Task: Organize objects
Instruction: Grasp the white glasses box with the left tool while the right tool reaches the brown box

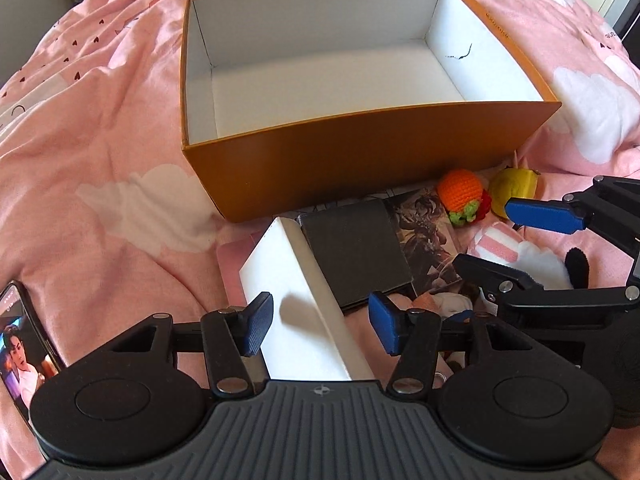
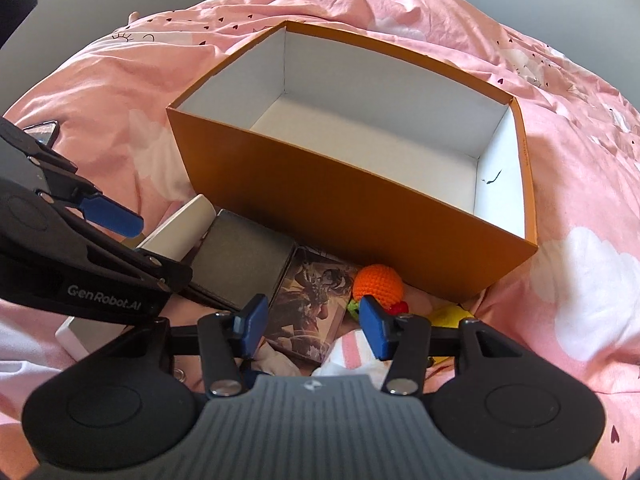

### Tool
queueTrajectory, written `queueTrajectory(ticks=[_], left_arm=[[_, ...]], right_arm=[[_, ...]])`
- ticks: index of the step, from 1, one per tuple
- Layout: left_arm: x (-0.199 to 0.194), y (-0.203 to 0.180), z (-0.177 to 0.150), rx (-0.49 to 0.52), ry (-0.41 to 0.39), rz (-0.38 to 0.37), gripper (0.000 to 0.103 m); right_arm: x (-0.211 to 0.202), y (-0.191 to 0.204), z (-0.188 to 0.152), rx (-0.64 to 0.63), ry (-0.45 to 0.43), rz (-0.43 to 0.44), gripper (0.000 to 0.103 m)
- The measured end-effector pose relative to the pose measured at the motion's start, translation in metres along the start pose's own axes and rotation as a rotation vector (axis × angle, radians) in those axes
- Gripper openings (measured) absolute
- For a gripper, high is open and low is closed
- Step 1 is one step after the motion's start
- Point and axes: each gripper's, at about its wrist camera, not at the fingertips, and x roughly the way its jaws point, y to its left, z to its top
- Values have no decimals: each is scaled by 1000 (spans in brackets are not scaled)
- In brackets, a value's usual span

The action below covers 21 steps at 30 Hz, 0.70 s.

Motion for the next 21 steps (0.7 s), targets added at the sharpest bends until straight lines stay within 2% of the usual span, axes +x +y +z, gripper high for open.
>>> queueTrajectory(ticks=[4, 7, 10, 16, 19, 21], left_arm=[[9, 4, 4, -6, 43, -11, 59], [10, 9, 4, -1, 62, -20, 52], [10, 18, 3, -17, 87, -61, 51], [-3, 38, -1, -46, 124, -145, 41], [-13, 46, -2, -31, 124, -130, 38], [-18, 50, -3, -8, 136, -86, 34]], right_arm=[[11, 0, 6, -9, 18, 10, 54], [17, 2, 9, -21, 25, 25, 54], [21, 4, 13, -35, 29, 45, 54], [27, 9, 20, -43, 35, 89, 55], [29, 11, 23, -41, 41, 117, 55], [30, 12, 25, -38, 47, 146, 55]])
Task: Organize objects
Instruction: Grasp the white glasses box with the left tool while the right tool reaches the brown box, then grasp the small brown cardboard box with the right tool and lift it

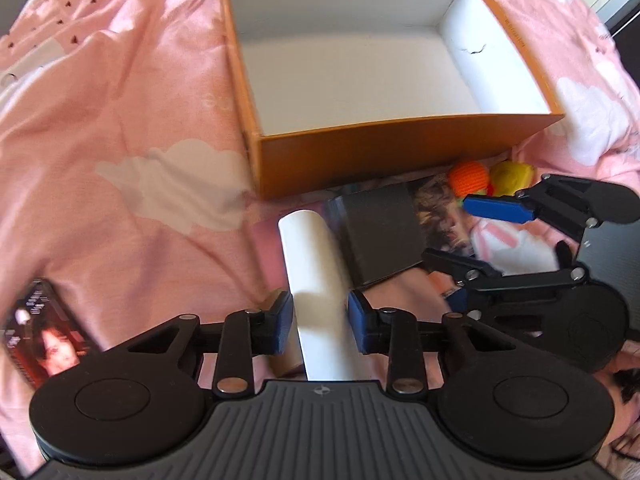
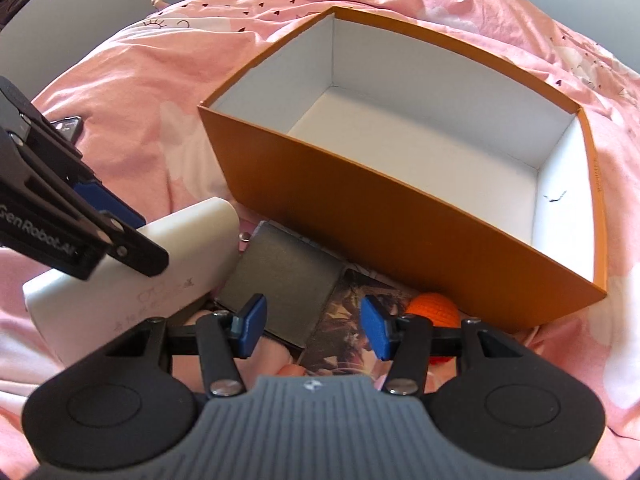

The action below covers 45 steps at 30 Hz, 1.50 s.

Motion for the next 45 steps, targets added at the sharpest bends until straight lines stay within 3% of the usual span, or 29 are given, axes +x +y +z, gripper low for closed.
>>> queueTrajectory(ticks=[6, 8, 10, 16, 24, 30, 35, 41, 45], left_arm=[[9, 2, -2, 6, 34, 35, 36], [11, 0, 0, -12, 33, 3, 61], [10, 0, -1, -24, 20, -22, 72], [28, -23, 6, 15, 47, 73, 78], [49, -41, 7, 33, 49, 186, 83], [57, -52, -2, 104, 29, 247, 85], [58, -54, -4, 126, 14, 256, 82], [43, -38, -12, 132, -15, 193, 77], [29, -27, -17, 103, -25, 162, 76]], right_arm=[[10, 10, 8, 9, 39, 107, 52], [15, 15, 9, 5, 58, 134, 46], [17, 17, 9, 0, 74, 143, 41], [15, 3, 1, 31, 74, 79, 39], [18, -17, -11, 85, 81, 63, 39], [22, -19, -12, 101, 85, 89, 40], [22, -15, -12, 88, 83, 83, 40], [18, -11, -12, 70, 78, 106, 40], [12, -3, -7, 4, 48, 170, 40]])
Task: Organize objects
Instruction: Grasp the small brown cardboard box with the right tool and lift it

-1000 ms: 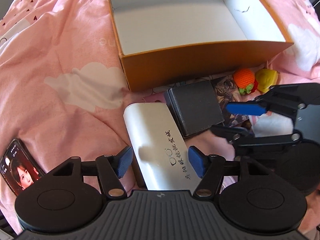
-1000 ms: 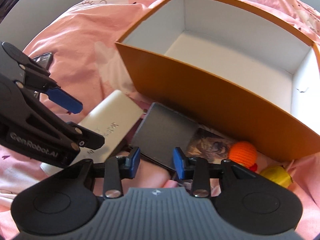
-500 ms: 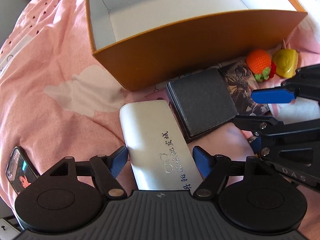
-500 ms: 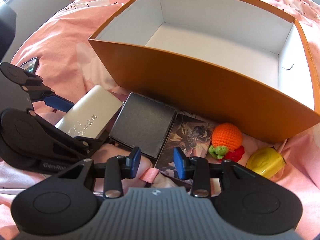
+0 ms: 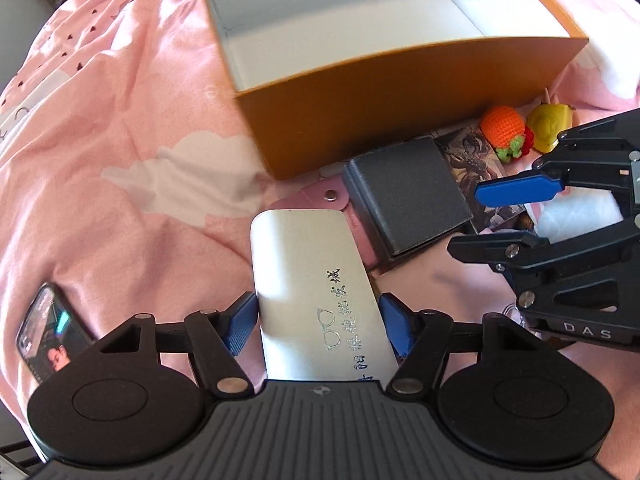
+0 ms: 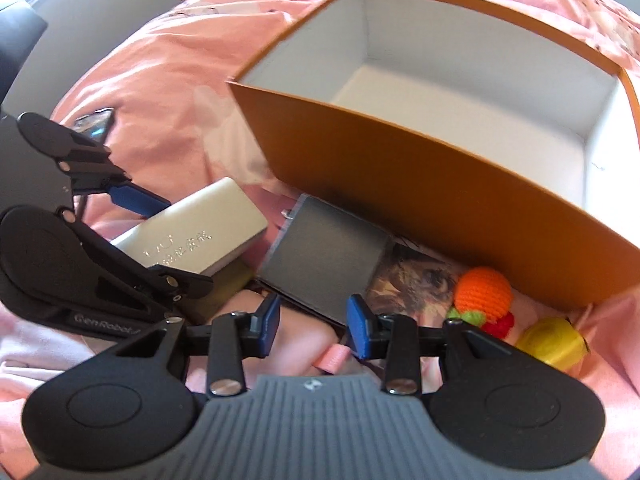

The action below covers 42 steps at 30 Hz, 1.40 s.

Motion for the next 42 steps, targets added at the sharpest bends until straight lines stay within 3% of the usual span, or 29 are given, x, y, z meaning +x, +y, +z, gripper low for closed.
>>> queueTrajectory(ticks=[5, 9, 12, 13, 20, 27, 32, 36, 42], left_arm=[[-18, 22, -6, -16, -27, -29, 74], [-24, 35, -7, -15, -23, -36, 74], [-27, 46, -6, -26, -14, -38, 74], [-27, 50, -6, -34, -12, -39, 74], [-26, 67, -8, -86, -31, -68, 74], [-19, 75, -11, -110, -34, -104, 74], [-15, 77, -15, -119, -34, -114, 74], [-14, 80, -16, -131, -37, -109, 74], [-18, 79, -19, -129, -51, -104, 74]], right_arm=[[1, 18, 10, -124, -6, 83, 40], [14, 34, 19, -236, 54, 186, 40], [26, 44, 27, -327, 90, 217, 53], [29, 47, 29, -355, 94, 220, 62], [42, 74, 34, -518, 153, 250, 57], [70, 91, 16, -582, 189, 115, 60], [80, 102, 5, -621, 163, 59, 70], [91, 104, 4, -594, 159, 40, 71], [71, 92, 10, -555, 142, 54, 57]])
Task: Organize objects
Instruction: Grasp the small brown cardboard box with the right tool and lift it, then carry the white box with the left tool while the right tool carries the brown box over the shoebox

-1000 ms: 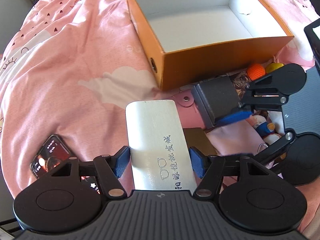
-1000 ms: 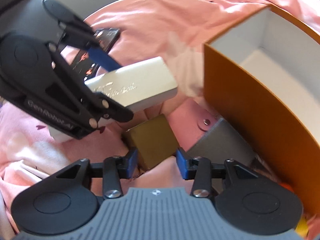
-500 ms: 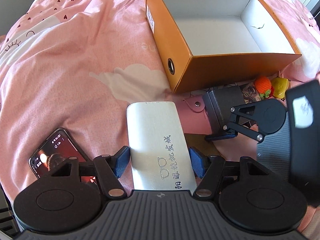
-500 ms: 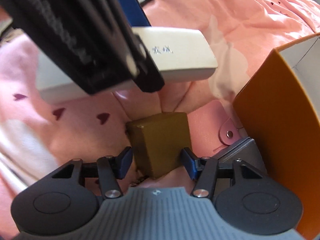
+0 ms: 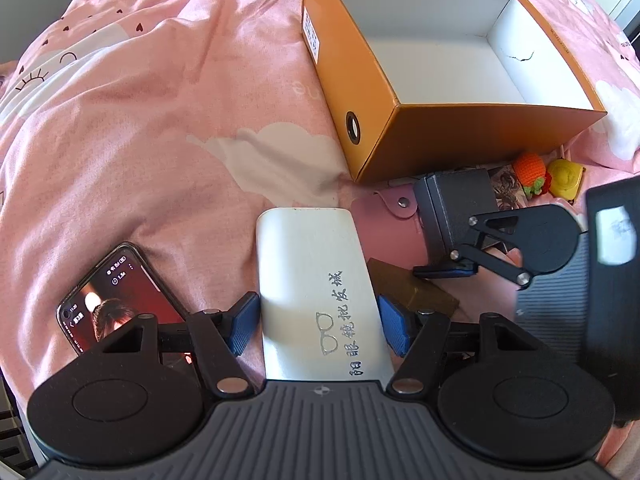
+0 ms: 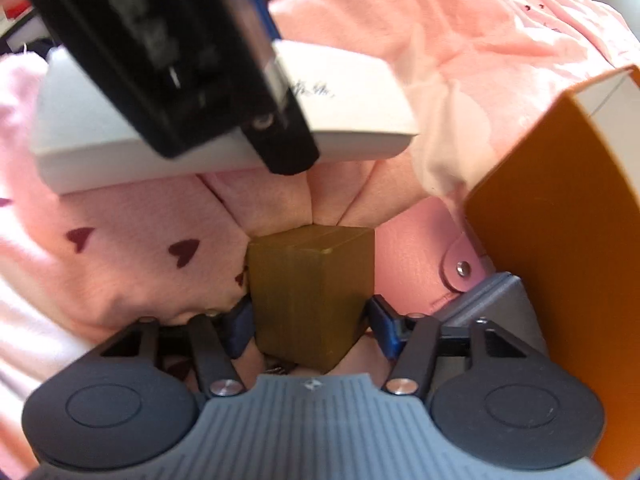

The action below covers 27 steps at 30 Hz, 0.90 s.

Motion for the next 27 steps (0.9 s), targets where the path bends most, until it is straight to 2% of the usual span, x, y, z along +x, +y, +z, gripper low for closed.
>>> queueTrajectory(ticks=[2, 11, 15, 27], left_arm=[[-3, -1, 0, 2, -13, -3, 73], [-24, -14, 6, 15, -76, -15, 70], [-35, -25, 15, 40, -110, -15, 69], [-75, -55, 65, 112, -239, -46, 67]], right_arm=[[-13, -4, -1, 9, -19, -1, 50], [-73, -45, -9, 141, -111, 17, 49], [-96, -54, -18, 167, -153, 0, 49], [-166, -94, -21, 212, -307, -137, 49]])
